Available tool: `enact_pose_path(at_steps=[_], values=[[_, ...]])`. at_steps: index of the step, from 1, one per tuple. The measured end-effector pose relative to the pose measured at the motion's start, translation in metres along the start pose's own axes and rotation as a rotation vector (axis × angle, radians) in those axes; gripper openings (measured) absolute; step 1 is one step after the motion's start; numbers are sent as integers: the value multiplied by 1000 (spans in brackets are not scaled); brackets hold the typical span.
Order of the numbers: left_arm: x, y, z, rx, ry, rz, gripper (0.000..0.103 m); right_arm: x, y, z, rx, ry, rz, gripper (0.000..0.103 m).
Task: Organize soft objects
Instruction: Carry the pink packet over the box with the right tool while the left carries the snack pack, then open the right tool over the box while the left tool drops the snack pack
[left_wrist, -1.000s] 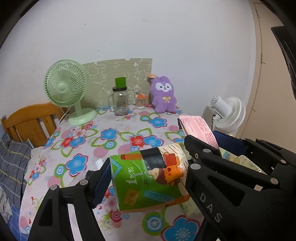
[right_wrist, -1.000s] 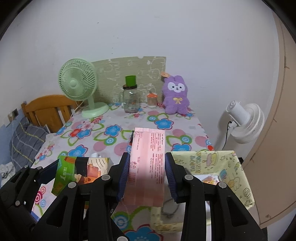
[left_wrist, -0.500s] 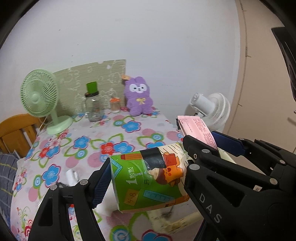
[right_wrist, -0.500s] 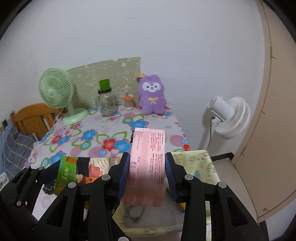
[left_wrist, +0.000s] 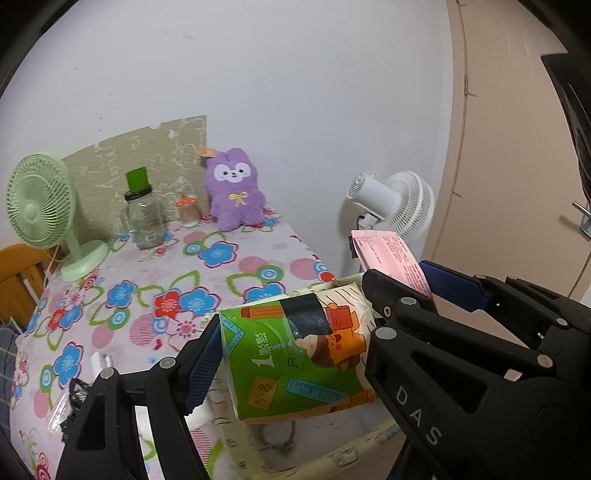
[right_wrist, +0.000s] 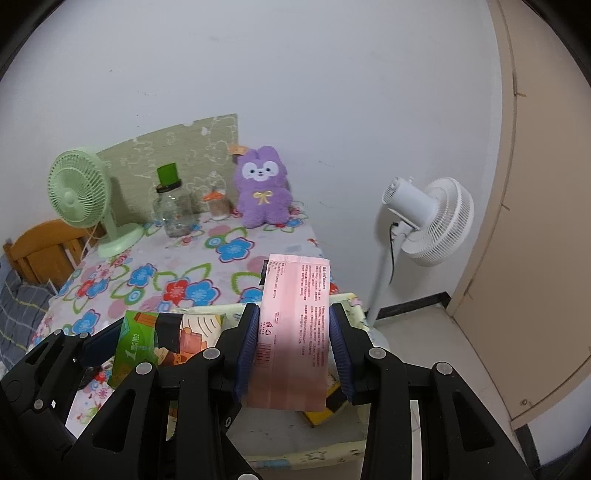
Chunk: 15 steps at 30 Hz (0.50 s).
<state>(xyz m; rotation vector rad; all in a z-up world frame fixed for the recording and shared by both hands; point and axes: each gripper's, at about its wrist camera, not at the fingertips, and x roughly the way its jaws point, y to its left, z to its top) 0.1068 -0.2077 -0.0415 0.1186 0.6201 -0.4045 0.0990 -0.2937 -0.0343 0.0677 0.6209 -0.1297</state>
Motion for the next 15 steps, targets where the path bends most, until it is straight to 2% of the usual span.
enact_pose_path(at_steps=[11,15], values=[[22,-16,-3,25,48,-33,80,19,-22,-7,31,41,-10,41],[29,-17,-4,30,64,-25,86,26,-25,-9,35,58,-12,41]])
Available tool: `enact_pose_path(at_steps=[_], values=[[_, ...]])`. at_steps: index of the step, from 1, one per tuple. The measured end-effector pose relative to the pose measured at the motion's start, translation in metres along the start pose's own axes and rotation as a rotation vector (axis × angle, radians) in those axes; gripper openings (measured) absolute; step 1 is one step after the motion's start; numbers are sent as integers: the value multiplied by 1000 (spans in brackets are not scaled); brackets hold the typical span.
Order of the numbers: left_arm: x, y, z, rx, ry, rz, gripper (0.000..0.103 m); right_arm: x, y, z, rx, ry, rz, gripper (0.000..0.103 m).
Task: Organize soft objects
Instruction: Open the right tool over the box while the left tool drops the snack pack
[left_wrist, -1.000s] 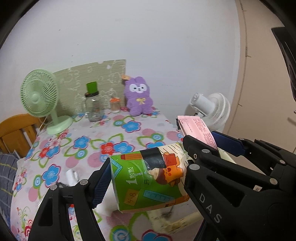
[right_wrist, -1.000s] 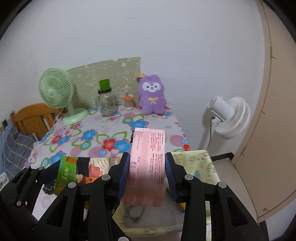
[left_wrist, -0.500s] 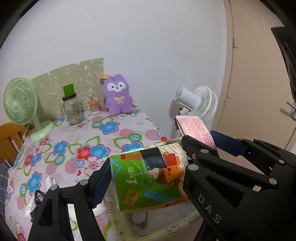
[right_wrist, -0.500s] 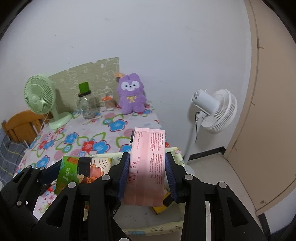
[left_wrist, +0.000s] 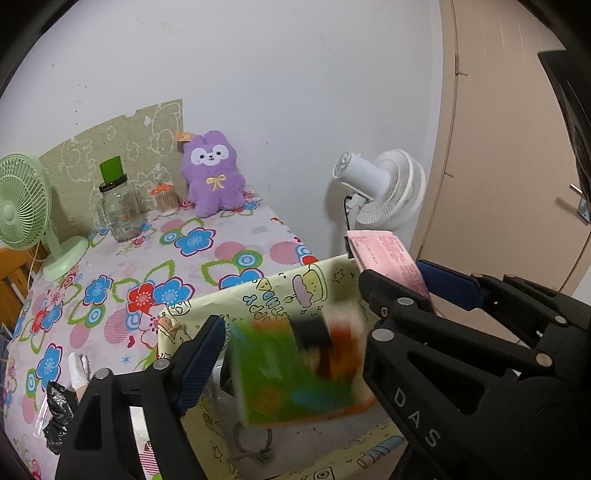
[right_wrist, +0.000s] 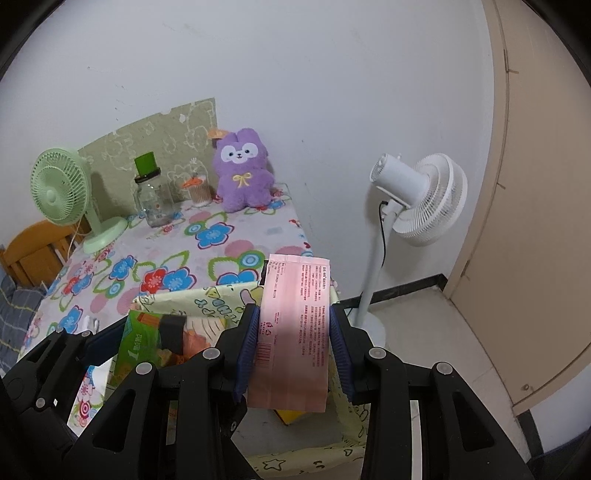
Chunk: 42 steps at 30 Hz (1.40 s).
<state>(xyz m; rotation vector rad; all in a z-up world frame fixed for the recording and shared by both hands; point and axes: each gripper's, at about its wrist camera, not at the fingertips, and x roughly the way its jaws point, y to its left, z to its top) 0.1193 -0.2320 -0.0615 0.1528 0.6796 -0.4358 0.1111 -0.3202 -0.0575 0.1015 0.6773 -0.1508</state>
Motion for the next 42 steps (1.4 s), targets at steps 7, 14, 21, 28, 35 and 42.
enact_pose_path(at_steps=[7,14,21,28,35,42], values=[[8,4,-2,-10,38,21,95,7,-2,-3,5,21,3,42],[8,10,-4,-14,53,25,95,8,3,-4,1,26,21,60],[-4,19,-4,-22,38,38,95,0,14,-3,1,17,28,75],[-21,34,-6,-36,26,43,95,-12,35,-2,-1,2,21,83],[-41,54,-9,-43,3,56,95,-27,59,-3,1,-17,15,89],[-60,74,-14,-53,-17,74,95,-41,84,-2,-15,-31,18,90]])
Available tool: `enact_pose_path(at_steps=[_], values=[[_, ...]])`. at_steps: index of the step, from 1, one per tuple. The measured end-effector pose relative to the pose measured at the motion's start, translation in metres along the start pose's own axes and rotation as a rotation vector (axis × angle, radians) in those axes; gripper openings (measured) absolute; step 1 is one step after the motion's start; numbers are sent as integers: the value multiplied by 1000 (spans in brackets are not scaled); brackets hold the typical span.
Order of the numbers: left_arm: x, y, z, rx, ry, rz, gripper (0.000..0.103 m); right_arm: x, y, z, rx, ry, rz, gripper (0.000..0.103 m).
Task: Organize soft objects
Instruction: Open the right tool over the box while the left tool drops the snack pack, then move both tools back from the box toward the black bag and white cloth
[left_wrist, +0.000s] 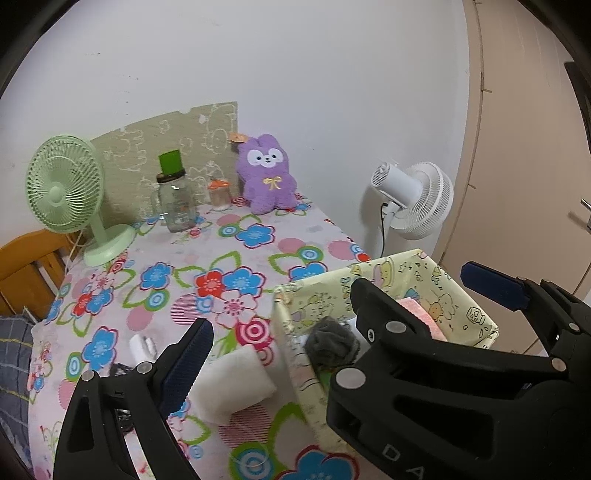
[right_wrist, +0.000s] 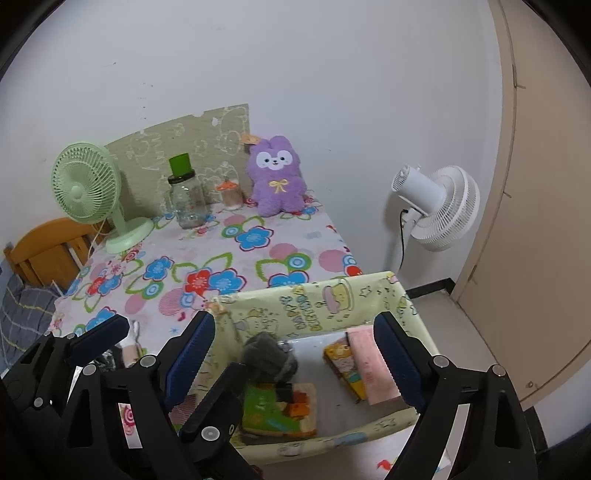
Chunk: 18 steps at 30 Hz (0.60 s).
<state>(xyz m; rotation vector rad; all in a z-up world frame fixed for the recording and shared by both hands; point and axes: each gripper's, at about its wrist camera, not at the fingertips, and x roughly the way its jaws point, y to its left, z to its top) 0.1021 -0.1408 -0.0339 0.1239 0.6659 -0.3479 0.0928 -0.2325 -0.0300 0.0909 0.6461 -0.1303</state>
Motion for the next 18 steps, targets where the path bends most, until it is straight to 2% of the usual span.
enact_pose_path(at_steps=[18], values=[[-32,61,-16,-27,-22,46,95,-17,73,-3,-65,-31,9,90]])
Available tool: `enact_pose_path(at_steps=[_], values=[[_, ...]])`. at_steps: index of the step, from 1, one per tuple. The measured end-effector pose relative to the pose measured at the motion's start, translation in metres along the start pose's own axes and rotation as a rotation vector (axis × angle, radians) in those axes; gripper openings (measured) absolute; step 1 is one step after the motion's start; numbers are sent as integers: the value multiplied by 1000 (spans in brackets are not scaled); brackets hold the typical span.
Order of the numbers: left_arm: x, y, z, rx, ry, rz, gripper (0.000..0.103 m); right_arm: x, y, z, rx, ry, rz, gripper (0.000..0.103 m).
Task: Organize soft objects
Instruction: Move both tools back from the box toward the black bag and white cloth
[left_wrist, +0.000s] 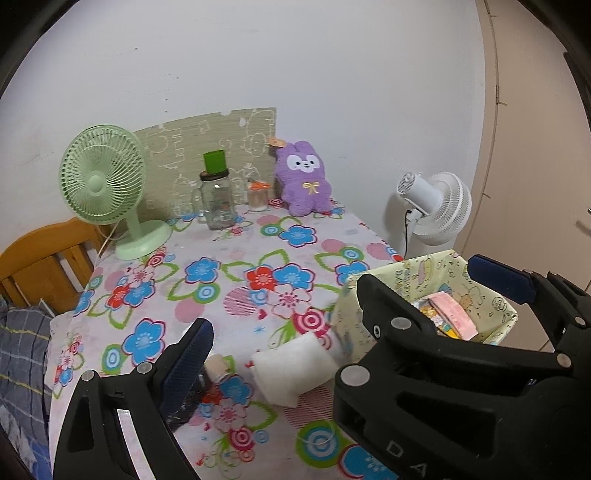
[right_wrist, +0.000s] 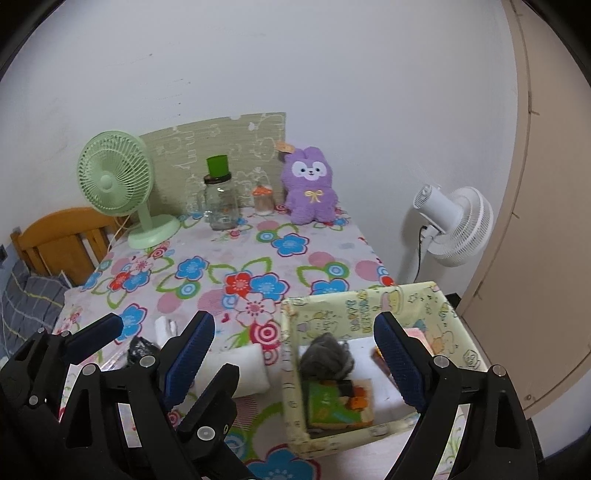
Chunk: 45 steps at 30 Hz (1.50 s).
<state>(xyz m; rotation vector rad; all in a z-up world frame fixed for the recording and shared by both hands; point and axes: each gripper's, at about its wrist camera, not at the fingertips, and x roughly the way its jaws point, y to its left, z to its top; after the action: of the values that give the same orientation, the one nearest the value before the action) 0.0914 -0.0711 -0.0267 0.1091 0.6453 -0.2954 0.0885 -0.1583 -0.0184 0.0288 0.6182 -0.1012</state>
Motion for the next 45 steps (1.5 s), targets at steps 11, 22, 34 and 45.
enact_pose_path(at_steps=[11,22,34,45], values=[[-5,31,-11,-15,3,39,95,3,34,-5,-22,6,36,90],[7,61,-27,-51,42,77,95,20,62,-18,-51,29,70,91],[33,82,-49,-78,102,82,91,48,83,-35,-100,82,63,91],[63,91,-67,-78,186,75,75,81,90,-54,-110,165,60,91]])
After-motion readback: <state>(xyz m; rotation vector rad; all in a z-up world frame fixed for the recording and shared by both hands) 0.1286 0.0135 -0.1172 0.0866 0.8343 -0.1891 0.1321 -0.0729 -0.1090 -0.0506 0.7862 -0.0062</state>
